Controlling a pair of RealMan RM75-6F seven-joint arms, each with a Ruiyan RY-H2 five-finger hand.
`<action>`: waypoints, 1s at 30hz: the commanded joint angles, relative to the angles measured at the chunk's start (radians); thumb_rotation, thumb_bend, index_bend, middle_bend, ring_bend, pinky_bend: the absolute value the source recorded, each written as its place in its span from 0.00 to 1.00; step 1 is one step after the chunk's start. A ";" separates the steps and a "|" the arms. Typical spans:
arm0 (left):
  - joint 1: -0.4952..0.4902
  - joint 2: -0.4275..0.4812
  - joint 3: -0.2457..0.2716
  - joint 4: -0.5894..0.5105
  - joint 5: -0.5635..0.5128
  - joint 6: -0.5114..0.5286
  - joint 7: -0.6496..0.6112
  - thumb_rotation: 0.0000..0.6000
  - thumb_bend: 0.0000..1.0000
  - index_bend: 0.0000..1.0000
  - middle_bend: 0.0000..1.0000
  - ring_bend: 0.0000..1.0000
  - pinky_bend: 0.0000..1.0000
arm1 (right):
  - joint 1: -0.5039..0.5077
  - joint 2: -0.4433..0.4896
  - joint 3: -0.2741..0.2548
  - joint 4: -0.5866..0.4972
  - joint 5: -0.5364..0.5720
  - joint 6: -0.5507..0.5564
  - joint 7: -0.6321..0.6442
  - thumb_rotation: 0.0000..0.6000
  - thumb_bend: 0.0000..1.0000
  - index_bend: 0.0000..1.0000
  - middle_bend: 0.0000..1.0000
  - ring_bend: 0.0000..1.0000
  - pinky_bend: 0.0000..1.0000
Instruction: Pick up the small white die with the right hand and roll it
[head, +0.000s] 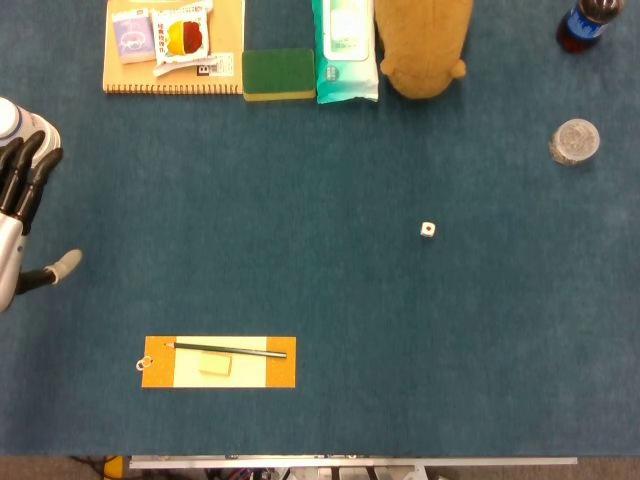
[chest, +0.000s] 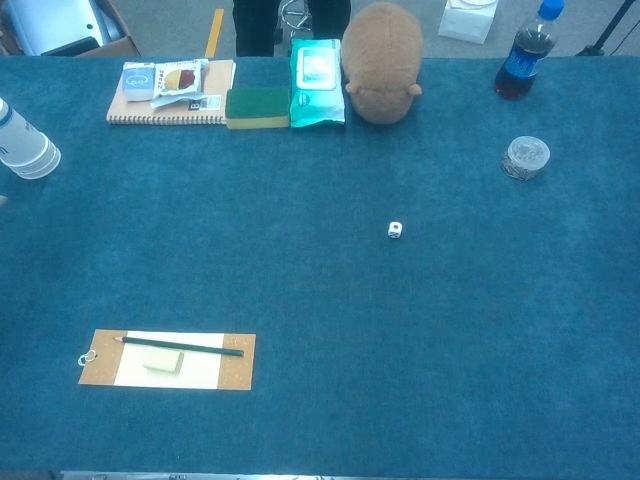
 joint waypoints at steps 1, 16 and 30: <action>0.002 0.000 0.000 0.009 -0.005 0.000 -0.014 1.00 0.05 0.01 0.00 0.00 0.11 | 0.033 0.050 -0.006 -0.077 -0.004 -0.064 -0.091 1.00 0.25 0.30 0.26 0.11 0.27; -0.002 0.000 -0.005 0.047 -0.009 -0.004 -0.068 1.00 0.05 0.01 0.00 0.00 0.11 | 0.273 0.249 0.053 -0.497 0.199 -0.483 -0.602 1.00 1.00 0.25 0.84 0.77 0.94; -0.011 0.011 -0.008 0.041 -0.004 -0.010 -0.055 1.00 0.05 0.01 0.00 0.00 0.11 | 0.455 0.183 0.057 -0.556 0.487 -0.613 -0.916 1.00 1.00 0.24 1.00 0.95 1.00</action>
